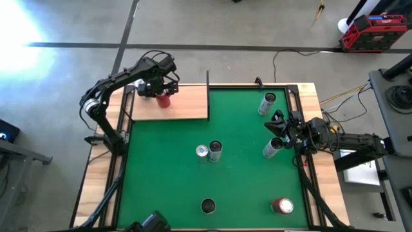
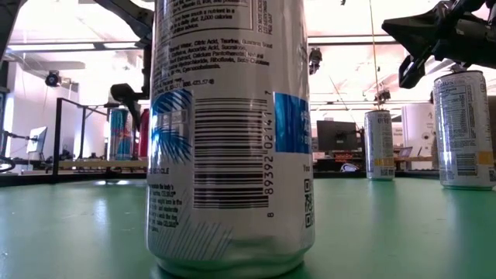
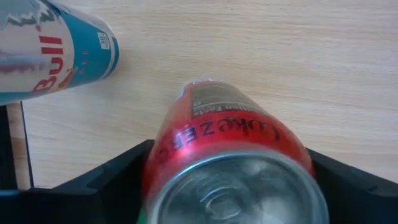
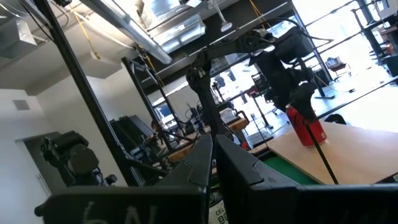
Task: Place canned beverage on shelf
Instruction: Put the left red soda can on the shelf
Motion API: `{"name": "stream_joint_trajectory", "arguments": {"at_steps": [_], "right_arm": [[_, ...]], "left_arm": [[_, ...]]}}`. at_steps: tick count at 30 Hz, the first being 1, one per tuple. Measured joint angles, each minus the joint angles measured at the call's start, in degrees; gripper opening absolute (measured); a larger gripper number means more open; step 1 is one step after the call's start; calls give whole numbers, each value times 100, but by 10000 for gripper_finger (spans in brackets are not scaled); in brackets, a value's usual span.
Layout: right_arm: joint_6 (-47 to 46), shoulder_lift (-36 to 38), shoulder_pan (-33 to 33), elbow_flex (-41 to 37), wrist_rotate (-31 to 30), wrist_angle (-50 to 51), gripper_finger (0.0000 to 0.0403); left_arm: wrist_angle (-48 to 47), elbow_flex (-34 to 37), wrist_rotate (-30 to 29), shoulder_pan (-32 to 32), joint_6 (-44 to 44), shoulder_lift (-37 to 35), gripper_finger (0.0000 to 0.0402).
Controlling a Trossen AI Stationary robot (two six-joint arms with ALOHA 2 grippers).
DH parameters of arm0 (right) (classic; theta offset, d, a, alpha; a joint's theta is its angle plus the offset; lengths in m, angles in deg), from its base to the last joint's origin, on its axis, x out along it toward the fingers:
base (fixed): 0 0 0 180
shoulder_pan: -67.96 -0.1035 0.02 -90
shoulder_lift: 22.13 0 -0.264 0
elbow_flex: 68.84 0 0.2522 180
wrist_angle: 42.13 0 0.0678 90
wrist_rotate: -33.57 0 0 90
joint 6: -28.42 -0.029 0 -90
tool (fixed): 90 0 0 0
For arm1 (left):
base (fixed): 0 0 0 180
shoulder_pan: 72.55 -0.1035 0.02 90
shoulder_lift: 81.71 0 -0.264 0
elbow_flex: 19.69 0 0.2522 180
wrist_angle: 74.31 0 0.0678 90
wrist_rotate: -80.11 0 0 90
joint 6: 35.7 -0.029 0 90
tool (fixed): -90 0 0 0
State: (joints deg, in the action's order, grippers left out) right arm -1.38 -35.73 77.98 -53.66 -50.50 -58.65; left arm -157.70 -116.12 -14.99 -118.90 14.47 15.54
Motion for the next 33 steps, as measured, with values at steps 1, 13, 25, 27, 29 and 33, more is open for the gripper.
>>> {"name": "stream_joint_trajectory", "arguments": {"at_steps": [1,13,25,27,29,33], "right_arm": [[-1,0,0,-1,0,0,13],[1,2,0,-2,0,0,13],[0,2,2,0,0,0,13],[1,1,2,0,0,0,13],[-1,0,0,0,0,0,13],[1,1,1,-1,0,0,13]], "left_arm": [[-14,0,-1,0,2,0,359],[-277,2,-374,308,681,-17,388],[-228,9,-1237,877,1419,-70,392],[-228,9,-1449,1015,1581,-76,392],[-250,9,-1723,1192,1815,-81,392],[-497,11,-2313,1627,2454,-83,392]]}}
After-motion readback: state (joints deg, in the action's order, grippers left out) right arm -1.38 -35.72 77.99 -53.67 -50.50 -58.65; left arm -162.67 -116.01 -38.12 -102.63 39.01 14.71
